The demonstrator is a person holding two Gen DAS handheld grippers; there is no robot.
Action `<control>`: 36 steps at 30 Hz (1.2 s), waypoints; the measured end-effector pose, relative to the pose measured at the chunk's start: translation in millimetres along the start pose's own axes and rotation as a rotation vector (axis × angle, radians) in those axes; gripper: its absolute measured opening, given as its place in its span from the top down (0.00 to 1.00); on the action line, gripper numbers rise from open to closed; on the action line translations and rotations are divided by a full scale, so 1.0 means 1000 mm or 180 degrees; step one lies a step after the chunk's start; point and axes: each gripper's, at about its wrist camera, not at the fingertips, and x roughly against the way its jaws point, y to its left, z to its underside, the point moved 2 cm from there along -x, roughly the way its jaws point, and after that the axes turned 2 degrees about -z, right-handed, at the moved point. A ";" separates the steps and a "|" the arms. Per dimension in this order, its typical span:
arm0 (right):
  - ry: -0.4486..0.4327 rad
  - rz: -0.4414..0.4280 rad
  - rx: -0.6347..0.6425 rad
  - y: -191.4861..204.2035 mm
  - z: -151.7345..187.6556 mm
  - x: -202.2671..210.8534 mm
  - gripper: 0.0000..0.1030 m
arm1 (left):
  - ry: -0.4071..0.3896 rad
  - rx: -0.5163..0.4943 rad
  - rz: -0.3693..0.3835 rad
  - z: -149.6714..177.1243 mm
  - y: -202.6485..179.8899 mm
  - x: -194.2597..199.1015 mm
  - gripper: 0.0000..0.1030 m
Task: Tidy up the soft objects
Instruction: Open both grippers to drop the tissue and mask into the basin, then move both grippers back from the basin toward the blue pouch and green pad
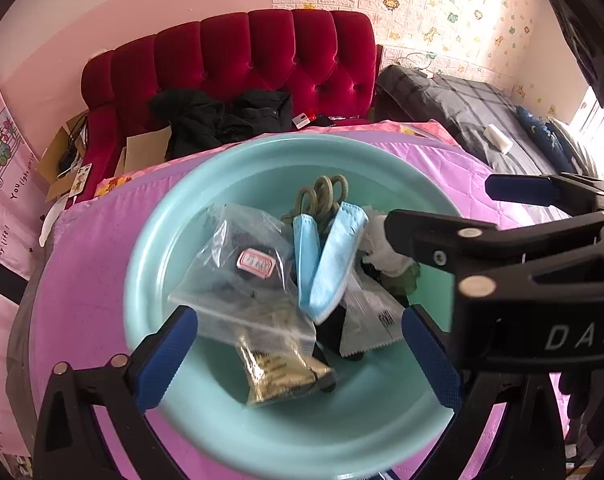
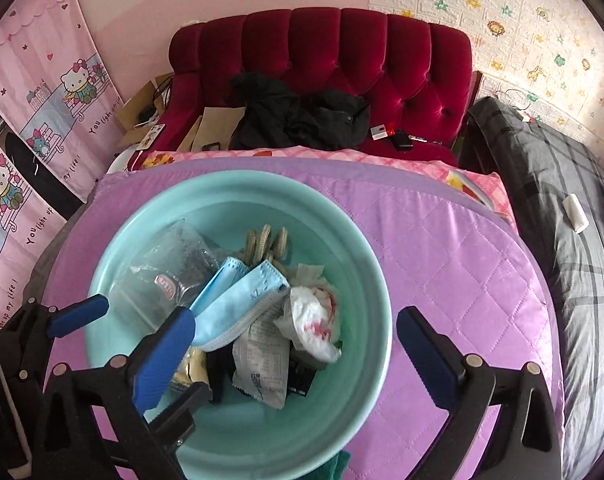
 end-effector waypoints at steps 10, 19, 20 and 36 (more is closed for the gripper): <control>0.0017 0.0031 -0.0030 0.002 0.039 0.038 0.00 | -0.0025 0.0033 -0.0026 0.033 0.001 0.036 0.00; -0.0047 0.0068 -0.0078 0.004 0.081 0.073 0.00 | -0.0044 0.0024 0.0000 0.074 -0.005 0.068 0.00; -0.0048 0.0064 -0.0093 0.004 0.087 0.077 0.00 | -0.0043 0.0016 -0.0008 0.079 -0.006 0.071 0.00; -0.0060 0.0055 -0.0128 0.008 0.164 0.102 0.00 | 0.0015 -0.0041 -0.0019 0.150 -0.025 0.089 0.00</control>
